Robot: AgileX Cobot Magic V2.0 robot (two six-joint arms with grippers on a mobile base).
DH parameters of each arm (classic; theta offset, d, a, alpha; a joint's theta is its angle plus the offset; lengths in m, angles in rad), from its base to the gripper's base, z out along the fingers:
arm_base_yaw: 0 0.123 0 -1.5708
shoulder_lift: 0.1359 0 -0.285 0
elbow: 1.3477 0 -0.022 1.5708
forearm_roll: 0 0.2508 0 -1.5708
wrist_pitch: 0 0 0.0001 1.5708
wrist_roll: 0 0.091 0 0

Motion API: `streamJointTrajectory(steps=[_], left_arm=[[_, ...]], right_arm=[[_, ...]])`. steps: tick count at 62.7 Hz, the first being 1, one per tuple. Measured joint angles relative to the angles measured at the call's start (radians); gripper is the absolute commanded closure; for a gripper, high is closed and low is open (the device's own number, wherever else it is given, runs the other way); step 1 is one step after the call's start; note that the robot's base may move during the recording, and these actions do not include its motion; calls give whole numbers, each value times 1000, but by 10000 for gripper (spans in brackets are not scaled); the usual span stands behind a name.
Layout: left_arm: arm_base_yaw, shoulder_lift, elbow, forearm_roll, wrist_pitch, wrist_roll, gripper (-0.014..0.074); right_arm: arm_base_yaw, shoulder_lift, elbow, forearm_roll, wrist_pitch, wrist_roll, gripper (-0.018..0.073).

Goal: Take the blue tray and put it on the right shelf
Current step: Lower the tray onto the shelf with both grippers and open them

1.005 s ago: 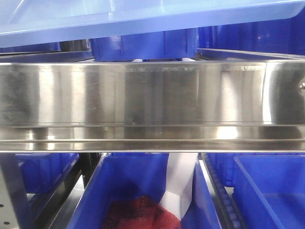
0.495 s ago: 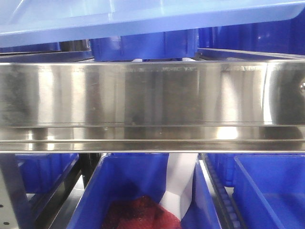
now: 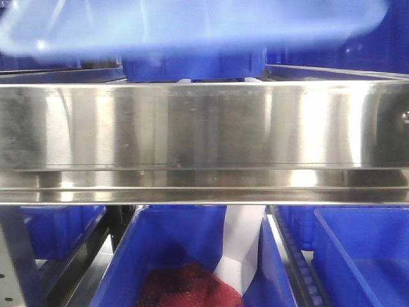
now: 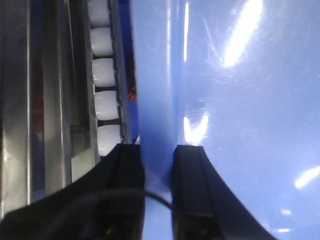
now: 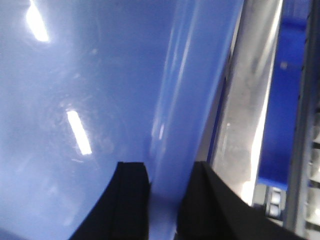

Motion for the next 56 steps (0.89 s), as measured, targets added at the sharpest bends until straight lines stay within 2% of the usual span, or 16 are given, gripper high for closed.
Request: streamJointTrajectory(steps=[11, 18, 22, 25, 32, 39, 56], left_arm=[[2, 54, 0, 21, -2, -2, 643], [2, 69, 0, 29, -5, -3, 593], [2, 78, 0, 34, -5, -3, 510], [2, 84, 0, 34, -5, 4, 402], [0, 96, 0, 20, -3, 14, 174], [-2, 98, 0, 9, -3, 14, 20], [-2, 90, 0, 18, -3, 18, 19]], right_arm=[[-2, 92, -2, 0, -13, 2, 461], [-2, 120, -2, 0, -30, 4, 329], [-4, 122, -2, 0, -34, 4, 199], [-4, 122, -4, -2, -34, -5, 80], [-2, 122, -10, 9, -41, -16, -80], [-2, 122, -10, 14, -45, -18, -65], [-2, 101, -10, -22, -45, -20, -60]])
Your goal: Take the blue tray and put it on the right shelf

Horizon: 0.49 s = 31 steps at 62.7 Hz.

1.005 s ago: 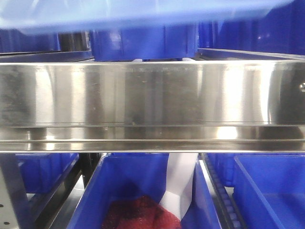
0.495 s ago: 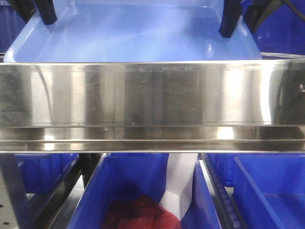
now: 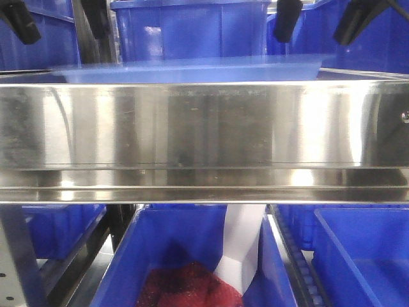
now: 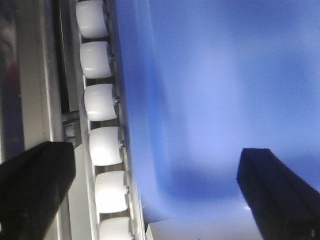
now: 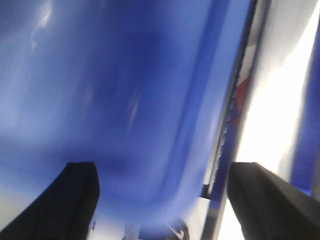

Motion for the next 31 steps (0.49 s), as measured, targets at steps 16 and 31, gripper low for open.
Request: streamJointTrajectory(steps=[16, 31], left_arm=[[-26, -198, 140, 4, -71, 22, 204], [-33, -546, 518, -23, -310, 22, 545]], right_arm=[[0, -177, 47, -50, -12, 0, 272], [0, -458, 300, -74, -132, -8, 505]])
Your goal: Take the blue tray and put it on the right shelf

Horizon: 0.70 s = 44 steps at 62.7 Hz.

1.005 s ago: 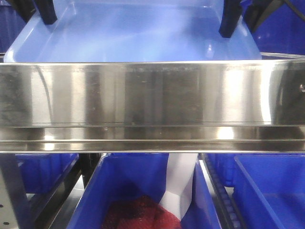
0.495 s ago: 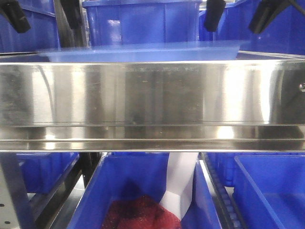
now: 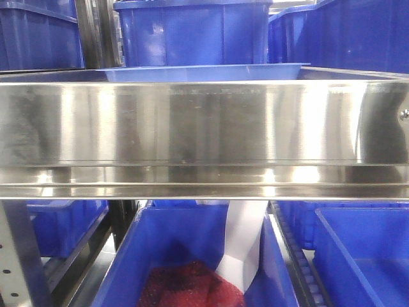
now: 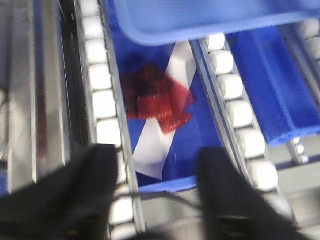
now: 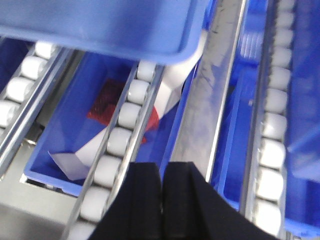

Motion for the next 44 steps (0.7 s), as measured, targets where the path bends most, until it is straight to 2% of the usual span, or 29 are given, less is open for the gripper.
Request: streamJointTrajectory(steps=[5, 30, 44], left_arm=[[0, -107, 118, -2, -67, 0, 651], [-2, -642, 681, -4, -446, 0, 645], [-2, -823, 838, 39, -645, 1, 645]], right_arm=[[0, -115, 116, -5, -69, -21, 504], [0, -731, 750, -11, -449, -126, 504], [0, -999, 959, -18, -647, -126, 504]])
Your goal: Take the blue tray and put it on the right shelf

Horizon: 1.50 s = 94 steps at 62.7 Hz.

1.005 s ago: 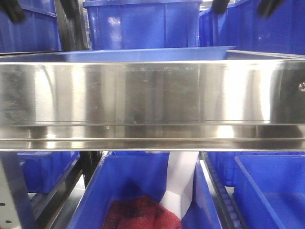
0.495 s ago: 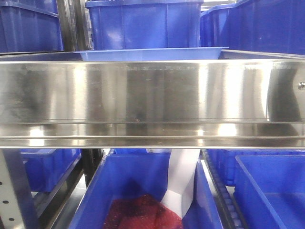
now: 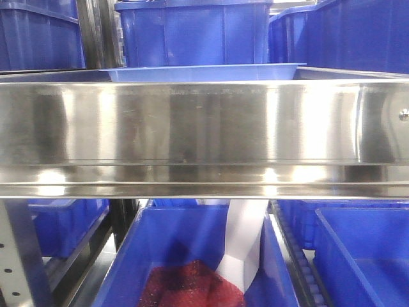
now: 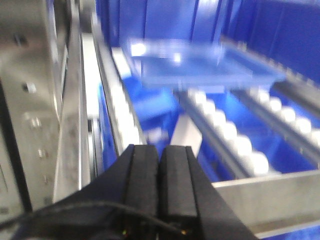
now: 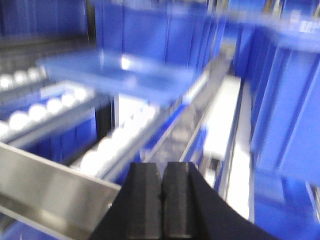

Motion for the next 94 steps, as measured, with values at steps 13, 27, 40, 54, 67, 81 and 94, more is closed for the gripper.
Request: streamJointTrajectory(steps=[13, 27, 40, 54, 67, 81, 94], left_arm=[[0, -25, 11, 11, -23, 2, 645], [0, -25, 11, 11, -32, 2, 645], [0, -28, 12, 11, -34, 2, 645], [140, -168, 145, 11, -51, 2, 645], [291, -385, 382, 11, -102, 2, 645], [335, -441, 507, 11, -224, 2, 645], [335, -442, 507, 11, -228, 2, 645]], right_arm=[[0, -29, 42, 0, -78, 0, 504], [0, -29, 42, -2, -82, 0, 504], [0, -29, 42, -2, -83, 0, 504], [0, -29, 42, -2, -83, 0, 504], [0, -29, 42, -2, -84, 0, 504], [0, -29, 42, -2, -86, 0, 504], [0, -29, 42, -2, -86, 0, 504]])
